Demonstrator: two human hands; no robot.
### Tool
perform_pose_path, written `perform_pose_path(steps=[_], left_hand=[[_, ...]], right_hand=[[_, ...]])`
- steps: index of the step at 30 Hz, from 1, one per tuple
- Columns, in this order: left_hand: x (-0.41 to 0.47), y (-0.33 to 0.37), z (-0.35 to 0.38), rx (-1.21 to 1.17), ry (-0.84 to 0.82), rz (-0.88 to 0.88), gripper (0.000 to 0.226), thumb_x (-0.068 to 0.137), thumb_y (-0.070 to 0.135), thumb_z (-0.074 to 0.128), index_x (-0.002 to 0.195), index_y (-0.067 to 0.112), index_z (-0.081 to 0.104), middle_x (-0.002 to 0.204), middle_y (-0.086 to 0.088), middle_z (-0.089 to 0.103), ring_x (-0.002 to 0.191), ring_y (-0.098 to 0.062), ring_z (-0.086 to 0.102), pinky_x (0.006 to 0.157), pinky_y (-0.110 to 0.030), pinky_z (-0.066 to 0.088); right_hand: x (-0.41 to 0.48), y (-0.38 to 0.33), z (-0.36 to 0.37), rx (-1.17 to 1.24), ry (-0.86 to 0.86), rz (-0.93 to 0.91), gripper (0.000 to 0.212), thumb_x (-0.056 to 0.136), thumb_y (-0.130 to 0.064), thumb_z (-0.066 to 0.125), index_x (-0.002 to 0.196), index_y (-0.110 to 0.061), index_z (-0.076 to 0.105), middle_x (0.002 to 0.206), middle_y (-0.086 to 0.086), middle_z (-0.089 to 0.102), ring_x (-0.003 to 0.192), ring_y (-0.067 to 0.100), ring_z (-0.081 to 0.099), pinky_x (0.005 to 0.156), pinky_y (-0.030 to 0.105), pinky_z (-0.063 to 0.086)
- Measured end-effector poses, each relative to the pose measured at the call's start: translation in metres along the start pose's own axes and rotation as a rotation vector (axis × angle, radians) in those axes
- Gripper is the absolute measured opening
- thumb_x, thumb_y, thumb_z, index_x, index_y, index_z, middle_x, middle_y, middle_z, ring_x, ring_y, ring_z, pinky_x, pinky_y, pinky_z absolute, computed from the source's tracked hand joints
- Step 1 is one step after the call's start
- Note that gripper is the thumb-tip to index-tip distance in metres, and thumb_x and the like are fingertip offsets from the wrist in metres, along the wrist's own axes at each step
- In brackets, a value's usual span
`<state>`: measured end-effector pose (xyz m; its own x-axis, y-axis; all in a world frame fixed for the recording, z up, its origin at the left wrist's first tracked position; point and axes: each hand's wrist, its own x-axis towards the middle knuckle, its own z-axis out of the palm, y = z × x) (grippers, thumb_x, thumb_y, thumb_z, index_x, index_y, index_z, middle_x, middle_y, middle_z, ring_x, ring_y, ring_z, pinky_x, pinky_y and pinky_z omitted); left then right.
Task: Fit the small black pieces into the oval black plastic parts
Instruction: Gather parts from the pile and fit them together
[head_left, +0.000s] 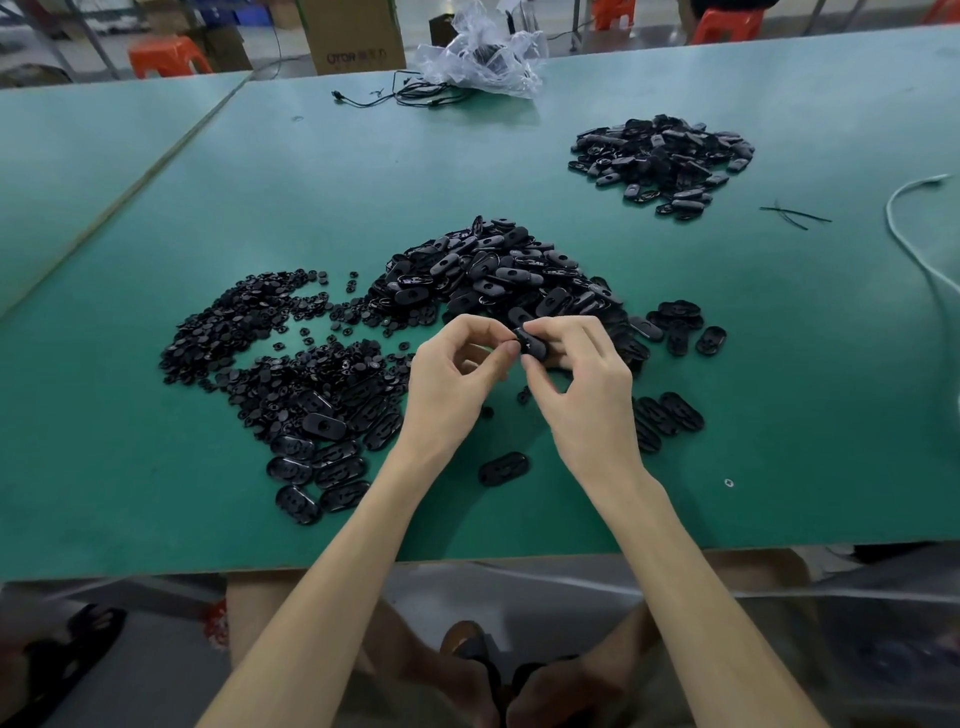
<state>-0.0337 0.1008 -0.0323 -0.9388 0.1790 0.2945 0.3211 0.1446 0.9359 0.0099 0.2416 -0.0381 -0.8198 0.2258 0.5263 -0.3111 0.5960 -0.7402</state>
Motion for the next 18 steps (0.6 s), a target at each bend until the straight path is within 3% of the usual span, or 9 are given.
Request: perform_pose_path(steps=[4, 9, 13, 16, 18], left_hand=[[0.0000, -0.0007, 0.0001, 0.005, -0.011, -0.015, 0.006, 0.096, 0.013, 0.074, 0.096, 0.018, 0.071, 0.091, 0.002, 0.074, 0.081, -0.030, 0.068, 0.074, -0.044, 0.057], [0.0009, -0.0002, -0.0008, 0.004, -0.022, -0.037, 0.007, 0.094, 0.011, 0.076, 0.095, 0.017, 0.072, 0.086, 0.004, 0.074, 0.077, -0.017, 0.069, 0.074, -0.039, 0.057], [0.0002, -0.0006, -0.0012, 0.007, 0.006, -0.046, 0.004, 0.094, 0.013, 0.077, 0.094, 0.016, 0.073, 0.089, 0.001, 0.076, 0.078, -0.028, 0.068, 0.069, -0.045, 0.055], [-0.0002, -0.0021, -0.0027, 0.007, 0.028, -0.044, 0.006, 0.094, 0.016, 0.077, 0.093, 0.014, 0.072, 0.088, 0.001, 0.075, 0.060, -0.009, 0.057, 0.055, -0.025, 0.042], [0.0002, -0.0031, -0.0034, 0.019, 0.038, -0.040, 0.008, 0.093, 0.018, 0.078, 0.092, 0.013, 0.071, 0.086, -0.002, 0.072, 0.058, -0.007, 0.049, 0.054, -0.022, 0.039]], right_hand=[[-0.0002, -0.0006, -0.0002, 0.015, -0.024, -0.011, 0.028, 0.095, 0.000, 0.071, 0.121, -0.010, 0.069, 0.117, -0.002, 0.062, 0.103, -0.002, 0.061, 0.093, 0.019, 0.054], [-0.0003, -0.0025, -0.0008, 0.020, -0.019, -0.033, 0.028, 0.095, 0.003, 0.069, 0.121, -0.007, 0.070, 0.118, 0.001, 0.065, 0.102, 0.003, 0.064, 0.093, 0.021, 0.055], [-0.0006, -0.0032, -0.0013, 0.039, -0.025, -0.032, 0.029, 0.096, 0.005, 0.065, 0.122, -0.007, 0.070, 0.118, 0.001, 0.066, 0.103, 0.006, 0.066, 0.095, 0.026, 0.056], [-0.0003, -0.0028, -0.0014, 0.061, -0.045, -0.027, 0.027, 0.097, 0.005, 0.064, 0.122, -0.007, 0.069, 0.118, 0.001, 0.066, 0.105, 0.008, 0.068, 0.096, 0.030, 0.057], [-0.0004, -0.0028, -0.0015, 0.077, -0.050, -0.022, 0.026, 0.098, 0.004, 0.065, 0.121, -0.008, 0.069, 0.118, 0.000, 0.065, 0.106, 0.008, 0.068, 0.096, 0.030, 0.058]])
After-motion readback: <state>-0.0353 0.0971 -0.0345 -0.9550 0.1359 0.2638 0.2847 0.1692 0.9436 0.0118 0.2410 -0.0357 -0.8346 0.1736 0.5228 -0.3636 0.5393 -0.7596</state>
